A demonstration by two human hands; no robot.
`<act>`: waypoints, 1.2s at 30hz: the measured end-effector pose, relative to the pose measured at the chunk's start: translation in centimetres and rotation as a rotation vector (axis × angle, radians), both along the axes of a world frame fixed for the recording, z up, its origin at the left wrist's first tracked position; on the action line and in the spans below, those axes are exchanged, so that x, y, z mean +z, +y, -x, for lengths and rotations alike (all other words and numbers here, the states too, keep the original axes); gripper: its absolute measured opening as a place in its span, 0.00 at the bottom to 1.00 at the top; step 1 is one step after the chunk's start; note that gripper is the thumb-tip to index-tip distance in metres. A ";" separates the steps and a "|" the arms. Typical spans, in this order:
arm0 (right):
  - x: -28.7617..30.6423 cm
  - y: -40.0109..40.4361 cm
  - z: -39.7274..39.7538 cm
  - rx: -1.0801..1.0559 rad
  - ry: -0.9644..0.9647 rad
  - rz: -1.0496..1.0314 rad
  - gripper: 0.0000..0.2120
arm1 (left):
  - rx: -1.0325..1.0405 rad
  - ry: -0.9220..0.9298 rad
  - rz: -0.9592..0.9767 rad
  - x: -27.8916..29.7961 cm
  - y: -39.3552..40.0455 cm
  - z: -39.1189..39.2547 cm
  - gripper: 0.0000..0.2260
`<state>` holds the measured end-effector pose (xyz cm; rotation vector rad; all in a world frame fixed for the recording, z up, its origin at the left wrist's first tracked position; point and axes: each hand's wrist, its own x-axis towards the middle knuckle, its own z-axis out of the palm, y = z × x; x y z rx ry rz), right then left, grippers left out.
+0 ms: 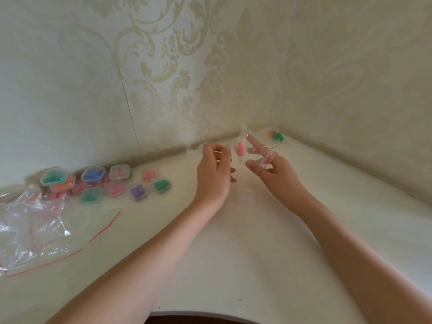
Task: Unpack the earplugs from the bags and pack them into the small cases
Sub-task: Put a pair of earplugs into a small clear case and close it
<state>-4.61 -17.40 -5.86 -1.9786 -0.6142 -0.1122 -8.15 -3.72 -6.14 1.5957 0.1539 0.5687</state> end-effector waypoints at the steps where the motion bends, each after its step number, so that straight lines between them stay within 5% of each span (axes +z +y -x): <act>1: 0.0 0.1 0.1 0.029 0.015 -0.018 0.23 | -0.061 0.051 0.143 0.1 0.2 -0.3 0.05; 3: 0.0 0.3 0.4 0.081 0.027 -0.036 0.19 | -0.188 0.088 0.312 0.2 0.4 -0.7 0.06; 8: 0.5 0.5 0.8 0.097 0.040 -0.117 0.09 | -0.206 0.097 0.315 0.1 0.4 -0.6 0.05; 20: 0.7 0.5 0.9 0.050 0.190 -0.186 0.12 | -0.151 0.160 0.576 0.4 1.0 -1.0 0.04; 24: 0.8 0.2 0.6 -0.013 0.251 -0.137 0.17 | -0.135 0.106 0.425 0.4 0.8 -0.8 0.05; 29: 0.4 0.2 0.4 0.000 0.237 -0.142 0.07 | -0.171 0.083 0.321 0.5 0.4 -0.4 0.09; 36: 0.3 0.3 0.3 0.119 0.152 -0.121 0.12 | -0.258 0.101 0.230 0.4 0.3 -0.2 0.08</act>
